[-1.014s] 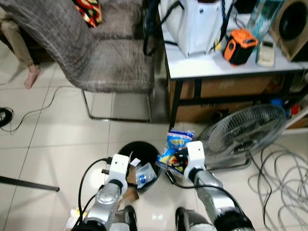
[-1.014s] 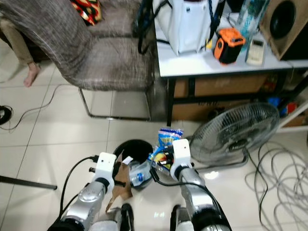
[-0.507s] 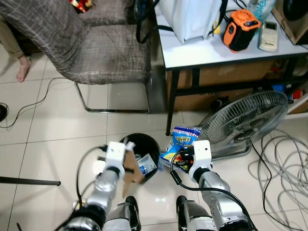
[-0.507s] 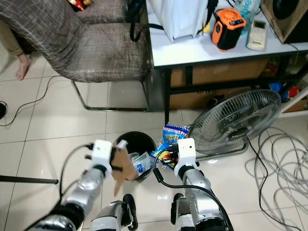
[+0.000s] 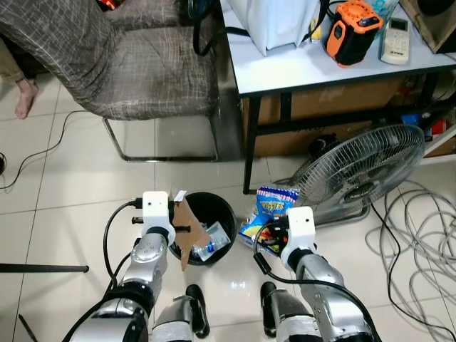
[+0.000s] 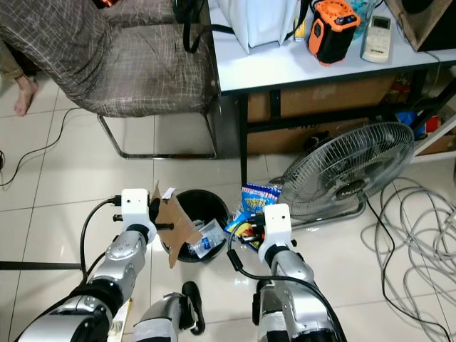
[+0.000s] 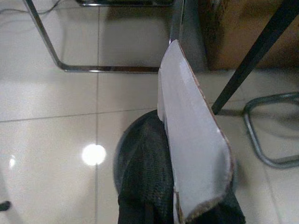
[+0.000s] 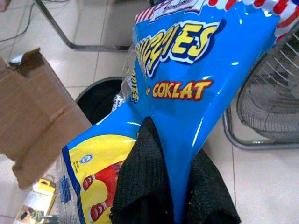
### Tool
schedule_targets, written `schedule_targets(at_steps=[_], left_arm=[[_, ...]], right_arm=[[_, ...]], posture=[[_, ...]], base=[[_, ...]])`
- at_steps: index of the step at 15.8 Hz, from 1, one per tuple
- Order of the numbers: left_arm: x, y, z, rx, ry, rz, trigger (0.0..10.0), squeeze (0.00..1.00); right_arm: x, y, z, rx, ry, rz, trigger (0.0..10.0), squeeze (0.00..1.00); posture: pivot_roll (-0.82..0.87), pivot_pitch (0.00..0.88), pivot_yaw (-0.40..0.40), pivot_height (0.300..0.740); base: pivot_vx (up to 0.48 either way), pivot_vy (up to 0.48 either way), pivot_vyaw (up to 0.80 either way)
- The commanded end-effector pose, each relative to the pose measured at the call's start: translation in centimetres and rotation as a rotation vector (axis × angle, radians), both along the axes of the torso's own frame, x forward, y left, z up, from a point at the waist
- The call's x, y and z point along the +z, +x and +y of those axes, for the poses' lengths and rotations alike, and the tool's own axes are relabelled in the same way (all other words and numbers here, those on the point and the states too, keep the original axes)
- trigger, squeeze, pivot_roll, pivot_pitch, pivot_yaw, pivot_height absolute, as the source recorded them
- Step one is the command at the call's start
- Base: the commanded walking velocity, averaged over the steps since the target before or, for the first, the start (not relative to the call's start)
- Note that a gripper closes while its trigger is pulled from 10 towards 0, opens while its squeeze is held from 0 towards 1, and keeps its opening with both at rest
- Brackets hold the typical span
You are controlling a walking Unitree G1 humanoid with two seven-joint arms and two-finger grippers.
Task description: Picking trash to rubbish bin
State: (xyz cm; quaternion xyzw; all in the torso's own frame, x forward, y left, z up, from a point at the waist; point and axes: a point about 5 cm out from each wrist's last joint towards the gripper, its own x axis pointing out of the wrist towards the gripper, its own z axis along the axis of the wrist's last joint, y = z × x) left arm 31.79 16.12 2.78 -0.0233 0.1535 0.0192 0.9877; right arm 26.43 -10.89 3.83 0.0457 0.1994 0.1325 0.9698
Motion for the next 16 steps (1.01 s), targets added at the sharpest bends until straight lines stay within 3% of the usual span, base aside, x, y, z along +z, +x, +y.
schedule_targets(at_steps=[1, 10, 16], left_arm=[[-0.3, -0.2, -0.3, 0.0, -0.027, 0.005, 10.0, 0.0], [2.0, 1.8, -2.7, -0.049, -0.085, -0.068, 10.0, 0.0], [2.9, 2.5, -1.5, -0.01, -0.057, -0.094, 10.0, 0.0]], right_arm=[[-0.4, -0.6, 0.2, 0.009, -0.003, 0.027, 0.0, 0.0], [0.3, -0.9, 0.0, 0.006, -0.009, 0.023, 0.0, 0.0], [0.3, -1.4, -0.1, 0.009, -0.009, 0.029, 0.0, 0.0]], posture=[[-0.23, 0.361, 0.075, 0.74], [-0.27, 0.379, 0.073, 0.74], [-0.27, 0.384, 0.074, 0.74]], base=[[0.0, 0.0, 0.0], [0.0, 0.0, 0.0], [0.0, 0.0, 0.0]])
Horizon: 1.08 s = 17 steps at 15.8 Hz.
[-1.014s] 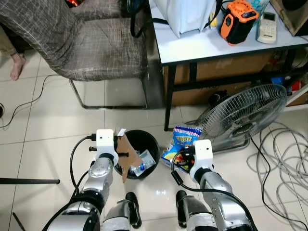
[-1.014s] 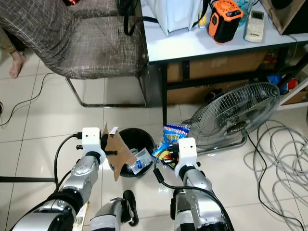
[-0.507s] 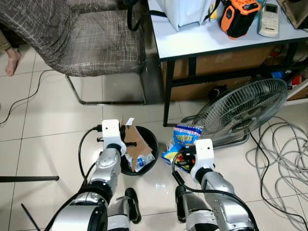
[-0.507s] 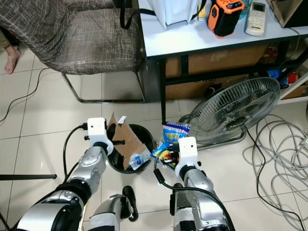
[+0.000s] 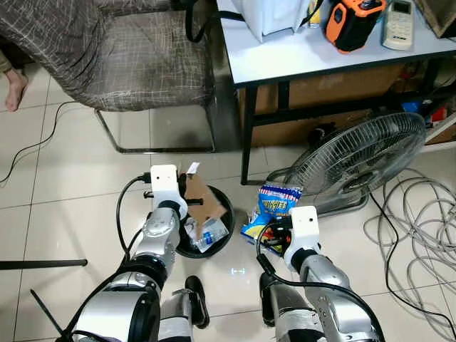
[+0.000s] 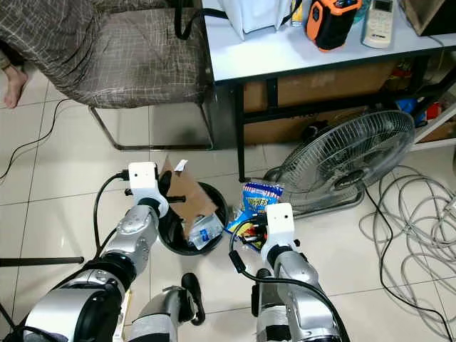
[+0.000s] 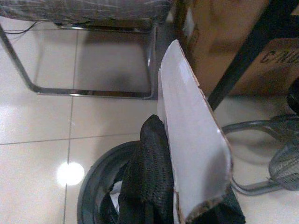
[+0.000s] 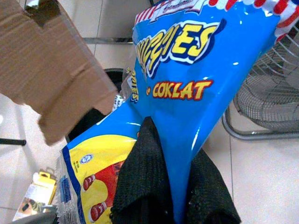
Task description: Picking trash to rubbish bin
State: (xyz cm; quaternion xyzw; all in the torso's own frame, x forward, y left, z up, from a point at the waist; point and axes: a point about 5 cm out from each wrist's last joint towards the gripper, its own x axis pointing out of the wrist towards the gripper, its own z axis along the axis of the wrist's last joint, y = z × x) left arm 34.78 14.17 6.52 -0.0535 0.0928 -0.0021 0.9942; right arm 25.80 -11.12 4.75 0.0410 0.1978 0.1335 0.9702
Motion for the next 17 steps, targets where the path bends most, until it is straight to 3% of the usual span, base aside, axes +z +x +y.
schedule_targets(at_steps=[1, 2, 4, 5, 17], left_arm=[[-0.83, -0.51, 0.54, 0.023, 0.006, 0.03, 10.0, 0.0], [-0.87, -0.56, 0.58, 0.025, 0.003, 0.029, 10.0, 0.0], [-1.06, -0.69, 0.73, 0.034, -0.025, 0.032, 10.0, 0.93], [-1.09, -0.71, 0.75, 0.037, -0.025, 0.033, 10.0, 1.0], [-1.28, -0.9, 1.46, 0.081, -0.019, 0.036, 10.0, 1.0]], right_arm=[[-0.61, -0.88, 0.08, 0.006, -0.001, 0.035, 0.0, 0.0], [-0.57, -0.95, 0.08, 0.007, -0.001, 0.035, 0.0, 0.0], [-0.49, -0.98, 0.11, 0.007, 0.001, 0.037, 0.0, 0.0], [-0.46, -1.01, 0.07, 0.007, 0.0, 0.037, 0.0, 0.0], [-0.5, -1.35, -0.22, 0.01, -0.008, 0.049, 0.0, 0.0]], posture=[[-0.27, 0.386, 0.072, 0.74], [-0.27, 0.389, 0.072, 0.74], [-0.27, 0.392, 0.069, 0.74], [-0.27, 0.394, 0.068, 0.74], [-0.28, 0.401, 0.059, 0.74]], base=[[0.0, 0.0, 0.0], [0.0, 0.0, 0.0], [0.0, 0.0, 0.0], [0.0, 0.0, 0.0], [0.0, 0.0, 0.0]])
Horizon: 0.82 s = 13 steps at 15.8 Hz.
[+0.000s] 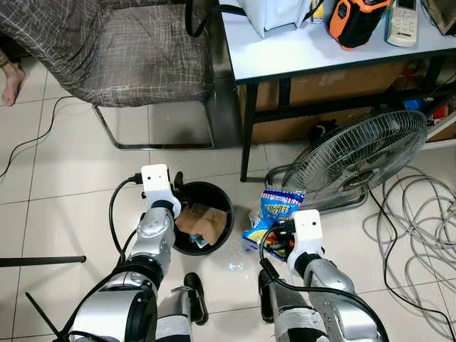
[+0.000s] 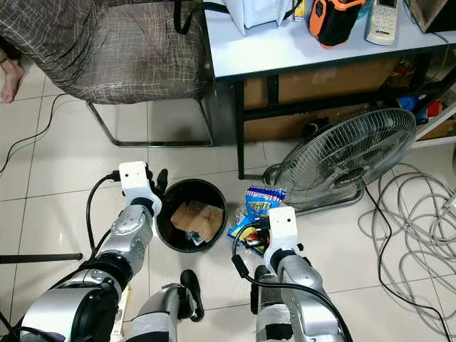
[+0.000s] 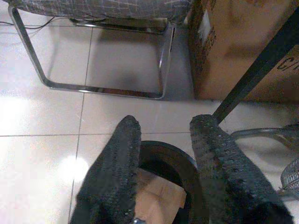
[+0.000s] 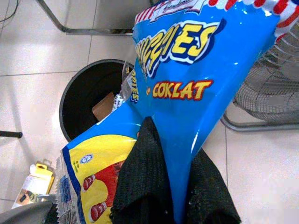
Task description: Picking trash to rubbish bin
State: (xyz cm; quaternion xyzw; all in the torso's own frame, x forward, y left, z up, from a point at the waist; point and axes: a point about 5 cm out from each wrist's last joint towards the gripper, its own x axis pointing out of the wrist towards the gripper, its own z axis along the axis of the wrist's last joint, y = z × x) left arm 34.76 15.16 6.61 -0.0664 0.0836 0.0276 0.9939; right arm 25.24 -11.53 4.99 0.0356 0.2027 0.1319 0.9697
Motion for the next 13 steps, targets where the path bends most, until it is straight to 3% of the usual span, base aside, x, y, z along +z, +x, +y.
schedule_targets(at_steps=[1, 3, 6, 7, 8, 9, 10, 13], left_arm=[[-1.4, -0.9, 0.4, 0.012, -0.004, 0.048, 10.0, 1.0], [-1.6, -1.1, 0.4, -0.018, 0.001, 0.048, 10.0, 1.0], [-3.1, -2.6, 2.3, -0.045, 0.043, 0.09, 10.0, 1.0], [-4.0, -3.7, 3.3, -0.069, 0.05, 0.115, 10.0, 1.0], [-5.6, -5.7, 4.7, -0.116, 0.056, 0.161, 10.0, 1.0], [-6.0, -6.3, 4.9, -0.13, 0.059, 0.171, 10.0, 1.0], [-7.0, -8.3, 5.9, -0.148, 0.08, 0.194, 10.0, 1.0], [-7.3, -11.6, 6.6, -0.198, 0.095, 0.195, 10.0, 1.0]], right_arm=[[-0.8, -0.8, 0.2, 0.011, 0.003, 0.042, 0.0, 0.0], [-0.9, -0.6, 0.1, 0.015, 0.0, 0.048, 0.0, 0.0], [-2.0, 0.1, -0.7, 0.021, -0.019, 0.09, 0.0, 0.0], [-2.5, 0.6, -1.0, 0.027, -0.035, 0.106, 0.0, 0.0], [-3.0, 1.4, -1.1, 0.052, -0.055, 0.123, 0.0, 0.0], [-3.1, 1.7, -1.1, 0.06, -0.062, 0.127, 0.0, 0.0], [-3.6, 2.4, -1.1, 0.09, -0.082, 0.144, 0.0, 0.0], [-4.2, 3.6, -1.0, 0.133, -0.12, 0.156, 0.0, 0.0]], posture=[[-0.28, 0.4, 0.057, 0.74], [-0.26, 0.396, 0.06, 0.74], [-0.2, 0.394, 0.069, 0.74], [-0.19, 0.394, 0.071, 0.74], [-0.14, 0.392, 0.077, 0.74], [-0.14, 0.392, 0.077, 0.74], [-0.1, 0.391, 0.085, 0.74], [-0.05, 0.388, 0.092, 0.74]], base=[[0.0, 0.0, 0.0], [0.0, 0.0, 0.0], [0.0, 0.0, 0.0], [0.0, 0.0, 0.0], [0.0, 0.0, 0.0], [0.0, 0.0, 0.0], [0.0, 0.0, 0.0], [0.0, 0.0, 0.0]])
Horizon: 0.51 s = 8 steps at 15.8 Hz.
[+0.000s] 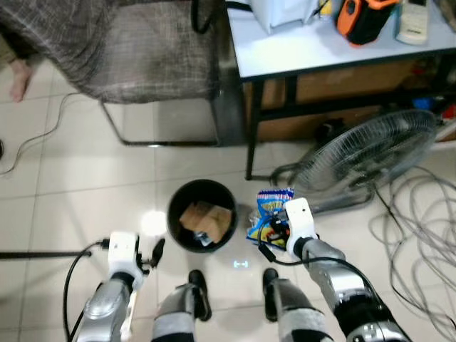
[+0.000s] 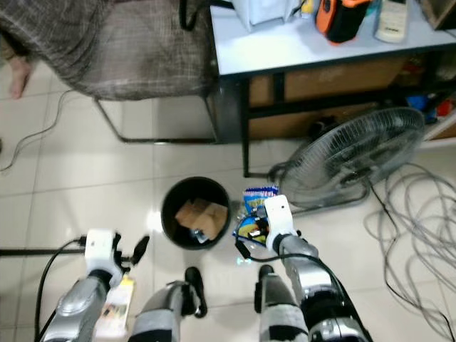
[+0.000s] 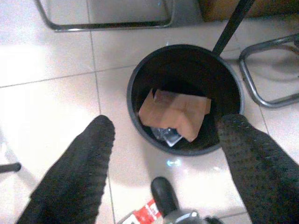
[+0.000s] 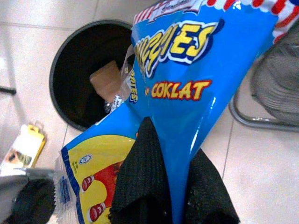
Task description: Picking trash to rubbish bin
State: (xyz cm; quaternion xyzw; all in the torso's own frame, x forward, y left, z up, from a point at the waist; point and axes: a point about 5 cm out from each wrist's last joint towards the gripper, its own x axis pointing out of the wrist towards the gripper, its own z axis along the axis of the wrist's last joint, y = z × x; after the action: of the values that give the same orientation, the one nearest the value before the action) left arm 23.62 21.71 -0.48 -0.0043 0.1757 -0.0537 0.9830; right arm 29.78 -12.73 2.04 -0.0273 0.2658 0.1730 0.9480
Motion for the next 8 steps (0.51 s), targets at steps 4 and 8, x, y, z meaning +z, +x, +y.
schedule_targets(at_steps=[4, 8], left_arm=[[1.3, -3.8, -0.9, -0.141, -0.049, 0.045, 10.0, 1.0], [2.5, -5.3, -0.6, -0.151, -0.04, 0.082, 10.0, 1.0]], right_arm=[[-1.2, 0.2, 1.7, 0.104, -0.007, 0.06, 0.0, 0.0], [-0.5, 1.2, 3.2, 0.171, -0.01, 0.032, 0.0, 0.0]], posture=[[0.01, 0.386, 0.084, 0.74], [0.06, 0.382, 0.1, 0.74]], base=[[0.0, 0.0, 0.0], [0.0, 0.0, 0.0]])
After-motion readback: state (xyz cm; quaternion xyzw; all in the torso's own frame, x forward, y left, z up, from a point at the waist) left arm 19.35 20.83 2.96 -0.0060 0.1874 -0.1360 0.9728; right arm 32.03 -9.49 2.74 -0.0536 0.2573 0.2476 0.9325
